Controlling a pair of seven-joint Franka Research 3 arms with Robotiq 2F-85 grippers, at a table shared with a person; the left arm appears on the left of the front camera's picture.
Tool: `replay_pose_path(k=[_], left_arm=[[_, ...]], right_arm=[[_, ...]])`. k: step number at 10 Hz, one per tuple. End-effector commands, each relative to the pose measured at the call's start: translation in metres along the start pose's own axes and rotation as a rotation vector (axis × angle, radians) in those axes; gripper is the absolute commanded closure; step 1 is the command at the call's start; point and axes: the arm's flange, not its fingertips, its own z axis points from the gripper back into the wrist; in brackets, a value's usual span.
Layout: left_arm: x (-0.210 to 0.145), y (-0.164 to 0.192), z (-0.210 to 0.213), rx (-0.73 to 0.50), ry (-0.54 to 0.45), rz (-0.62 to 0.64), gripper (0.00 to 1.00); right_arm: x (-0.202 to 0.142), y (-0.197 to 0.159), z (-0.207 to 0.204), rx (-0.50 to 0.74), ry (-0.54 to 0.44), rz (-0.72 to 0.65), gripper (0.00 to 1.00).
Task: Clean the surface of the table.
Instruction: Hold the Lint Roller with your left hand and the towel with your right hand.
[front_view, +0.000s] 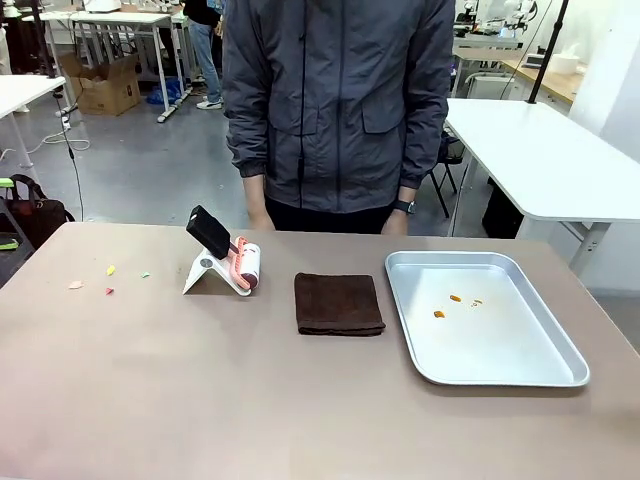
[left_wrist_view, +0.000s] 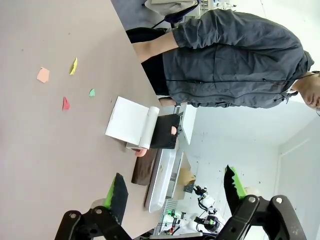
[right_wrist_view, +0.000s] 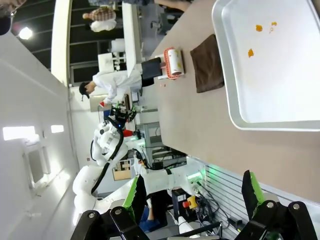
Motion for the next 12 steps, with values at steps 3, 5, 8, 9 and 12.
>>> replay_pose_path(k=[3,5,8,9,12], left_arm=[[0.001,-0.008,-0.005,0.057,0.029,-0.066,0.00],[0.004,-0.040,-0.028,0.077,0.102,-0.164,0.00],[-0.014,-0.084,-0.100,0.188,0.192,-0.326,0.00],[-0.029,-0.092,-0.121,0.202,0.220,-0.369,0.00],[-0.069,-0.104,-0.161,0.268,0.263,-0.450,0.00]], right_arm=[[0.001,0.015,-0.013,-0.089,-0.001,0.024,0.00],[0.011,0.067,-0.056,-0.189,0.058,0.198,0.00],[0.039,0.133,-0.162,-0.340,0.255,0.386,0.00],[0.046,0.143,-0.200,-0.404,0.308,0.404,0.00],[0.047,0.155,-0.311,-0.553,0.327,0.397,0.00]])
